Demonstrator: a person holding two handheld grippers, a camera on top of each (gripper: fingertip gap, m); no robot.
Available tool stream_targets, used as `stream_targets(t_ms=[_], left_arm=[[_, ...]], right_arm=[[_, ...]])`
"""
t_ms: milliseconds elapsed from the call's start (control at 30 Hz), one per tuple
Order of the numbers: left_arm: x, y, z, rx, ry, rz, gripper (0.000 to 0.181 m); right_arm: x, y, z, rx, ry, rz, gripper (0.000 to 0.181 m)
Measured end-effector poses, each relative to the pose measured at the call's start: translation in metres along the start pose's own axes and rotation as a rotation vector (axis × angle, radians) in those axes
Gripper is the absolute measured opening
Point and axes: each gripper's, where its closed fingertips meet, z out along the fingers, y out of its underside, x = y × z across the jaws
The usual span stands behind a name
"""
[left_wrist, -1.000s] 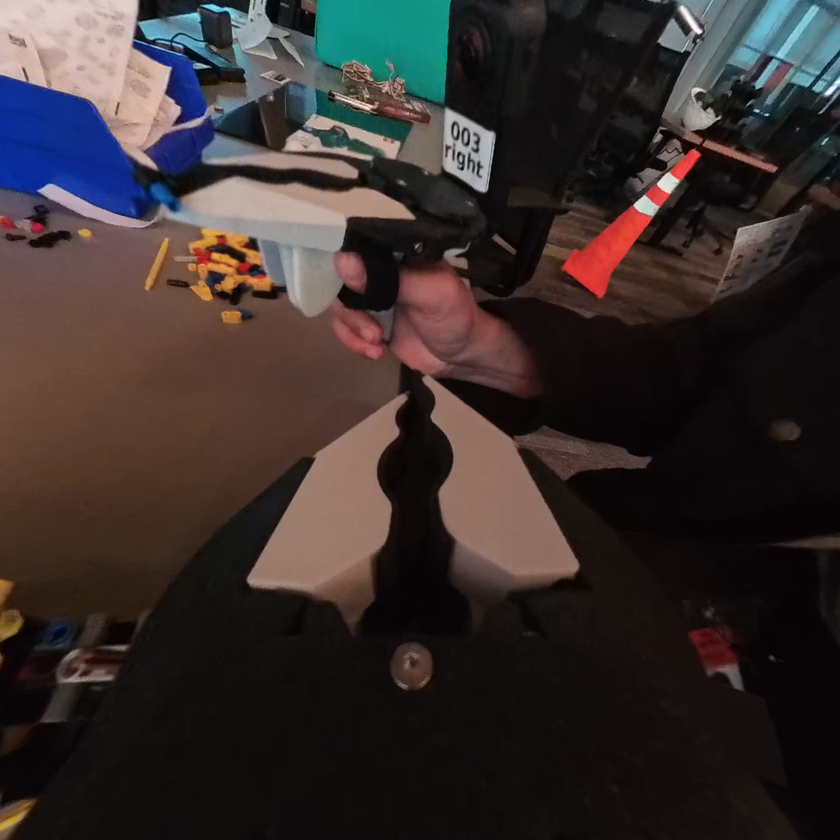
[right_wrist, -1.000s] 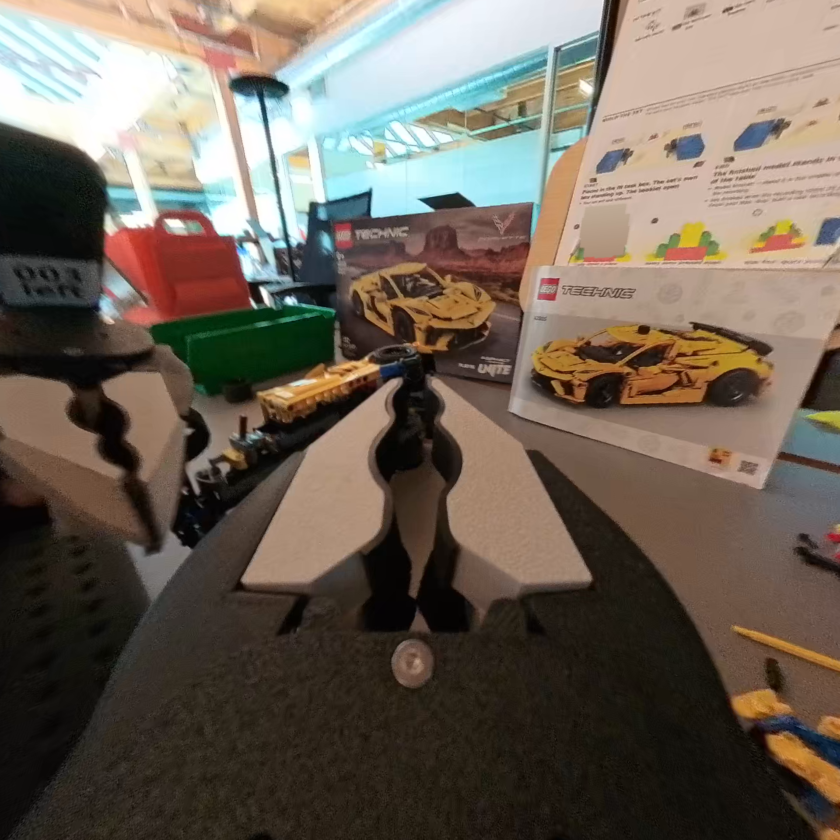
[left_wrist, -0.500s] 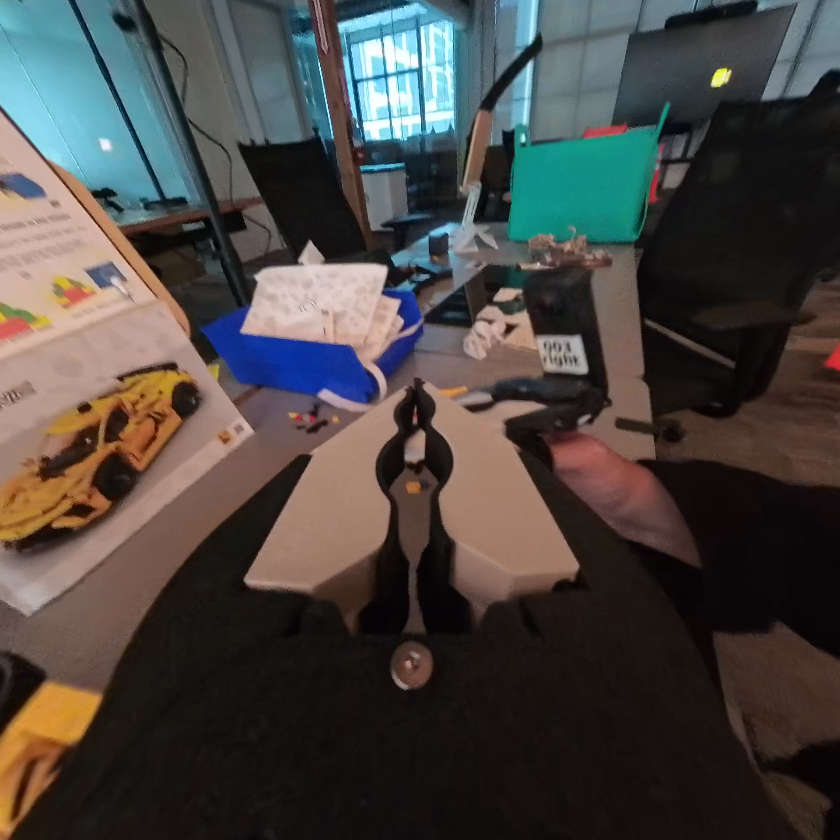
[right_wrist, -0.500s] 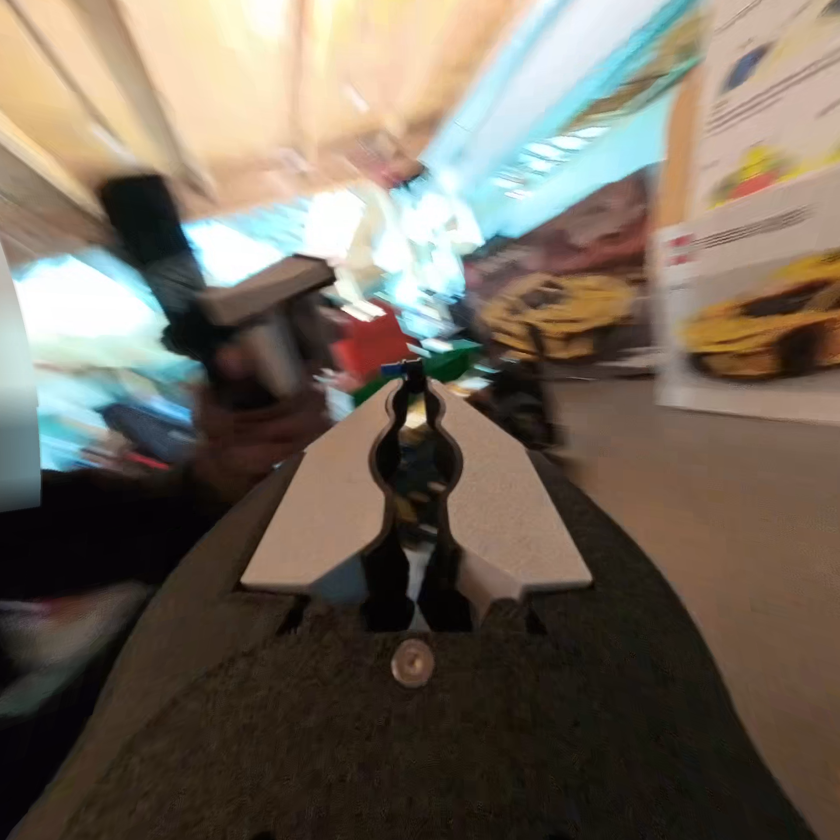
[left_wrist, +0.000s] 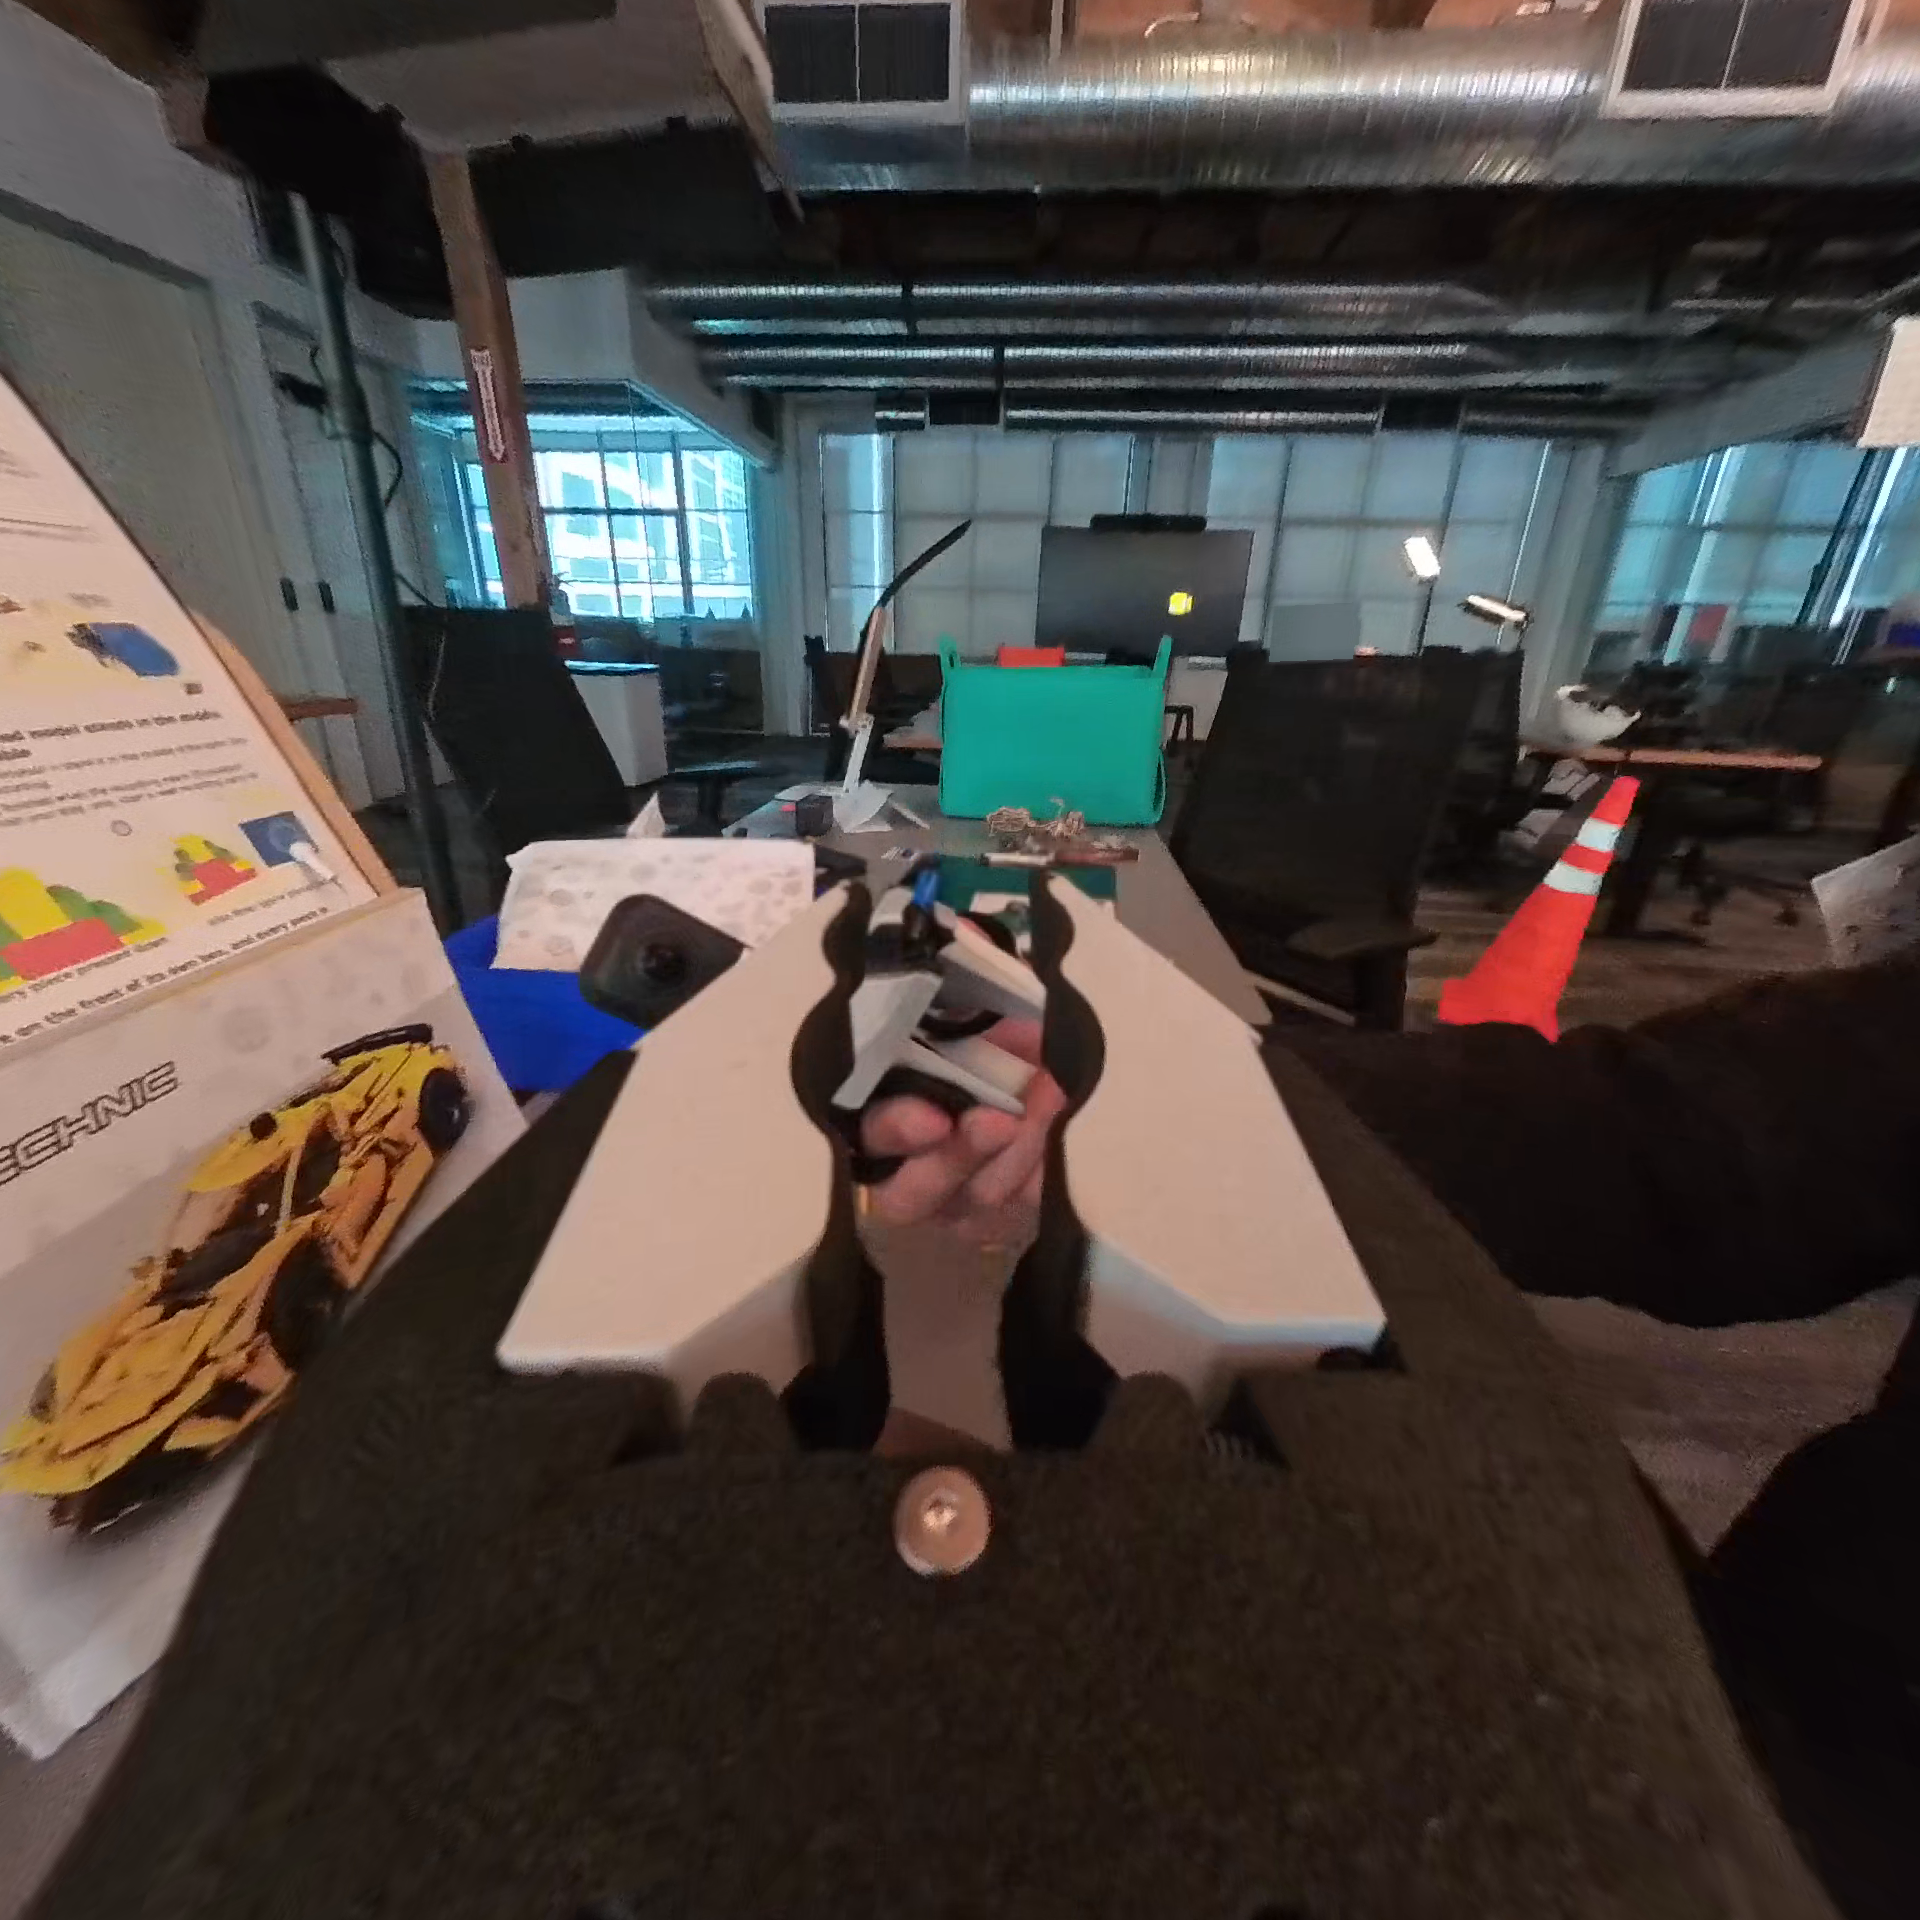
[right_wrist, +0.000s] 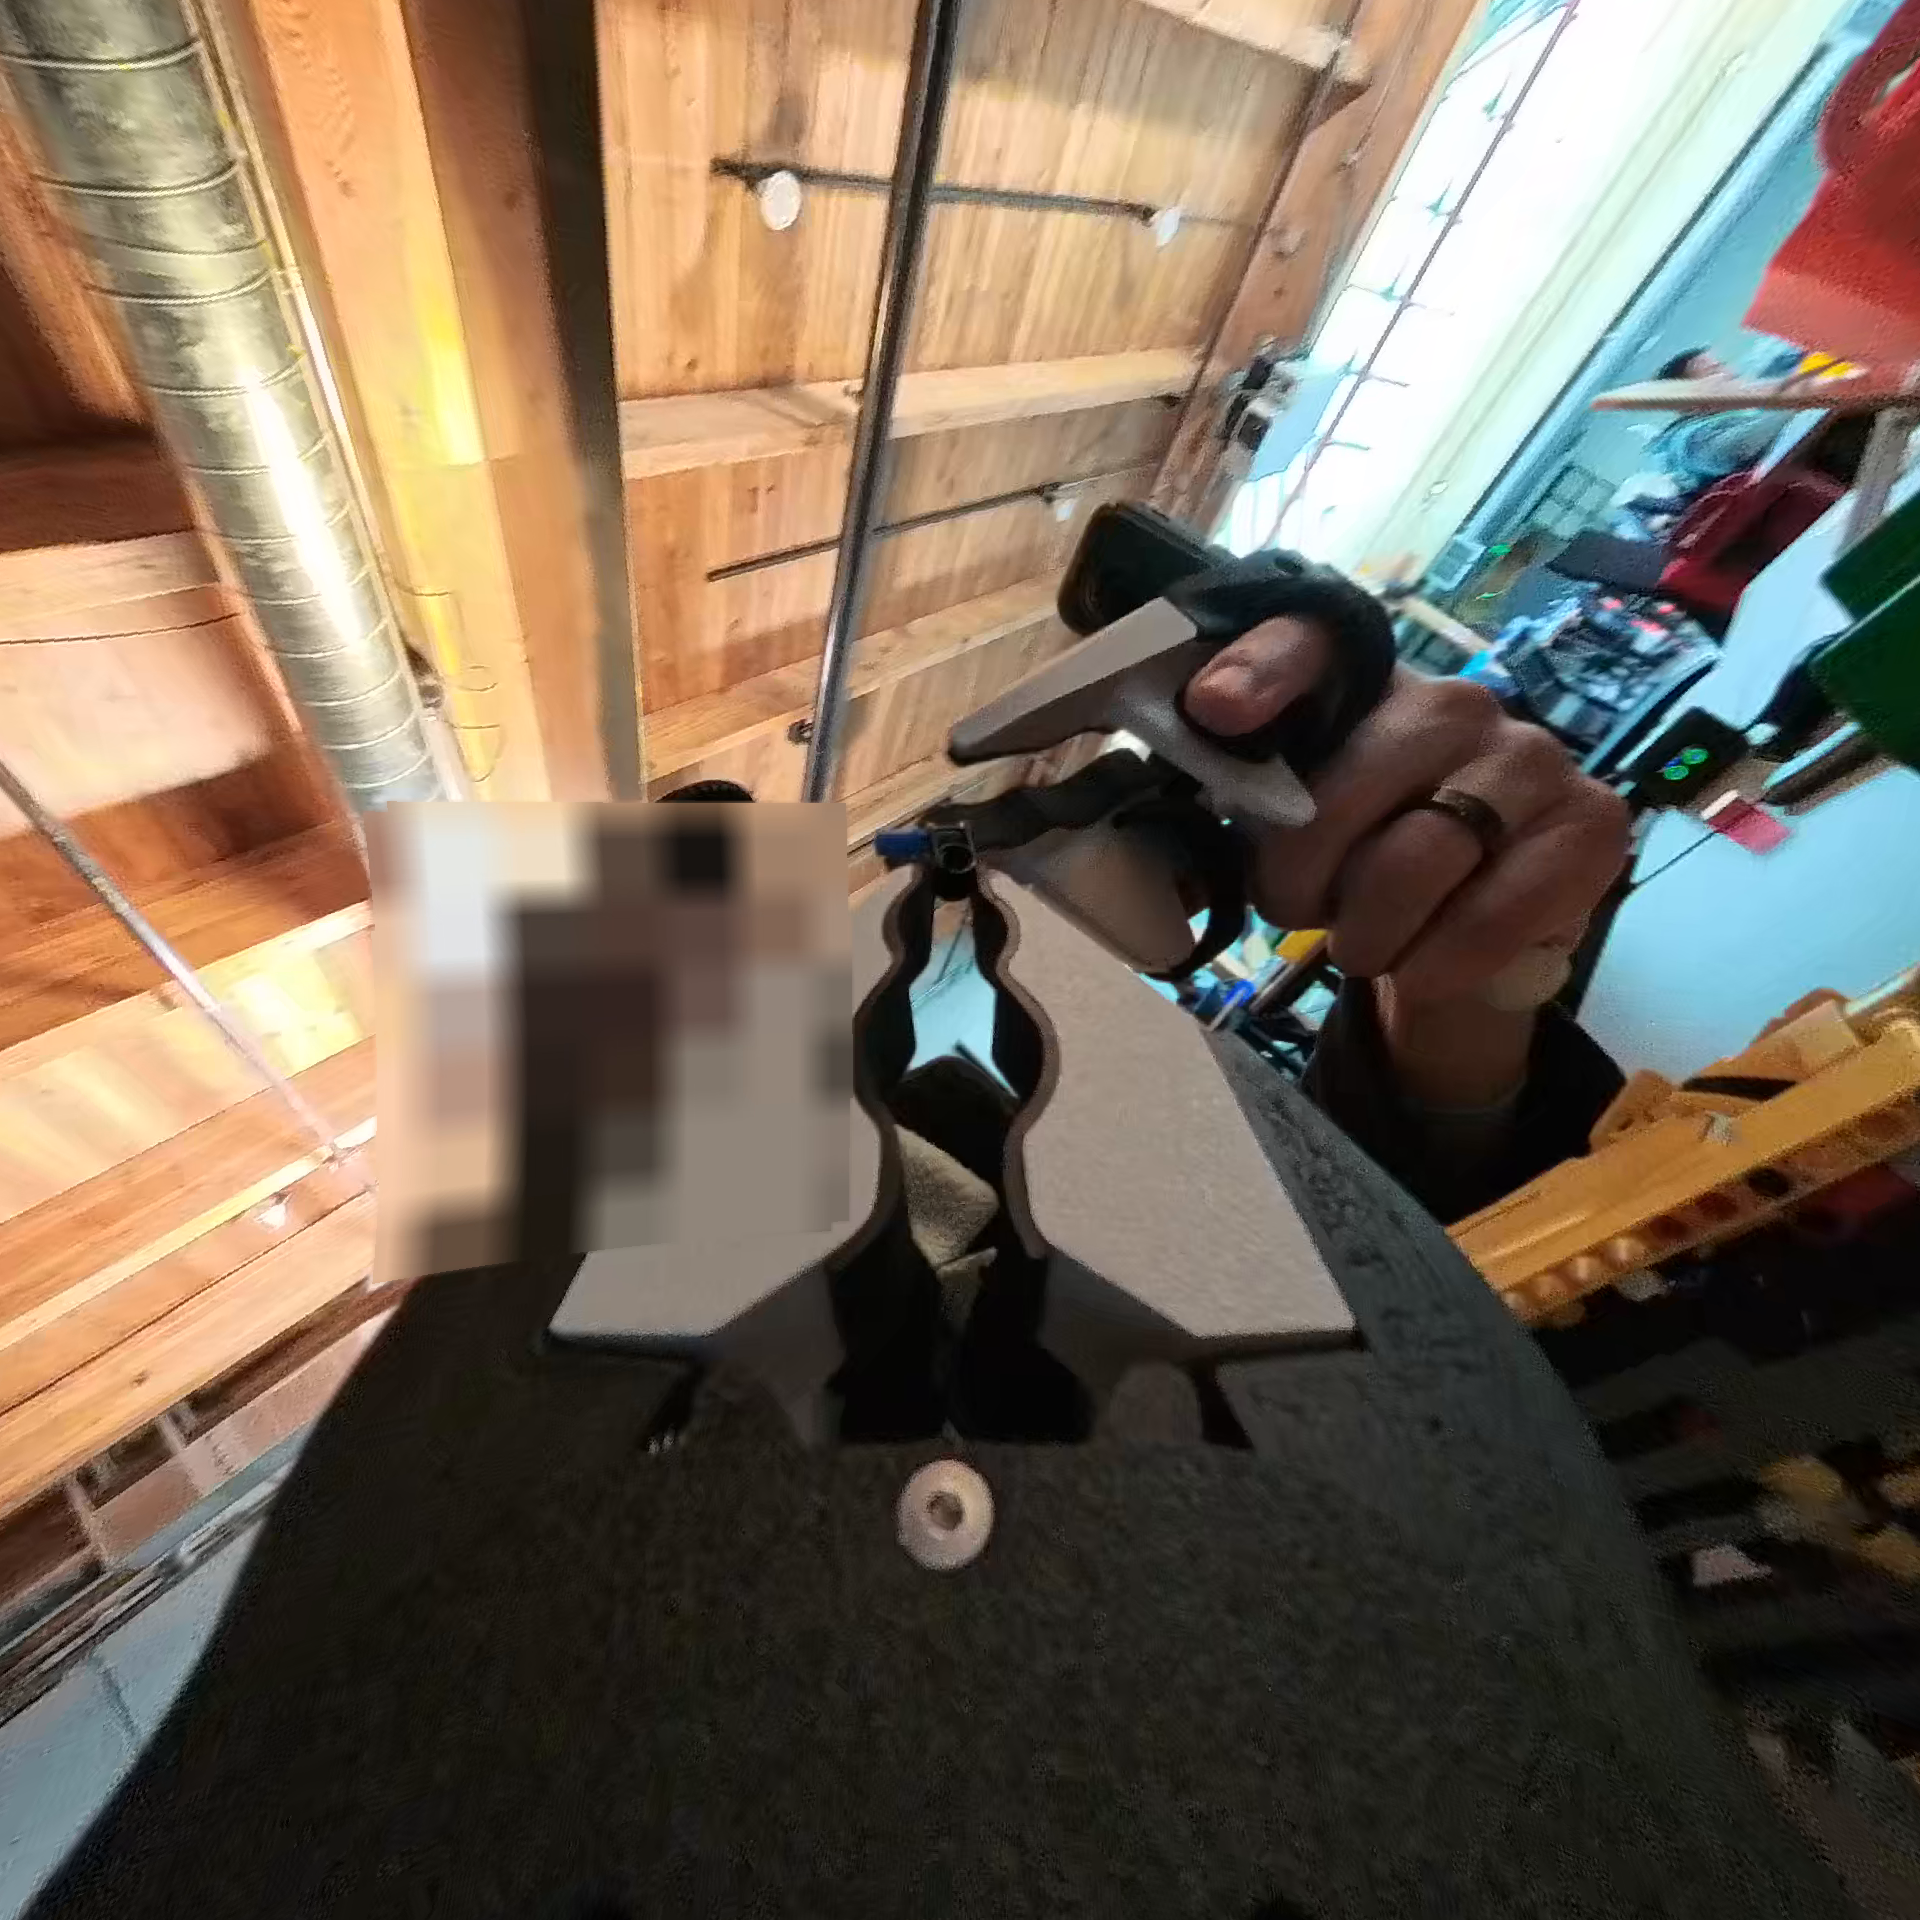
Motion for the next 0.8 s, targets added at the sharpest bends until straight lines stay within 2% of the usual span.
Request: stream_targets(t_ms=[100, 233, 333, 500, 600, 800], left_arm=[[0.010, 0.013, 0.000, -0.040, 0.065, 0.001, 0.030], [0.015, 0.019, 0.002, -0.054, 0.068, 0.027, 0.030], [0.013, 0.017, -0.002, -0.010, 0.077, 0.004, 0.025], [0.020, 0.025, -0.003, -0.008, 0.127, -0.021, 0.020], [0.021, 0.028, -0.002, -0.024, 0.108, 0.012, 0.012], [0.019, 0.027, -0.002, 0.007, 0.093, -0.002, 0.012]], right_arm=[[0.016, 0.012, 0.008, -0.021, -0.043, 0.093, 0.005], [0.016, 0.029, 0.015, -0.070, -0.047, 0.042, 0.005], [0.015, 0.028, 0.014, -0.051, -0.064, 0.032, 0.004], [0.007, 0.023, 0.011, -0.021, -0.091, 0.002, 0.004], [0.006, 0.023, 0.010, -0.018, -0.087, -0.003, 0.004], [0.007, 0.020, 0.006, -0.002, -0.079, -0.008, 0.004]])
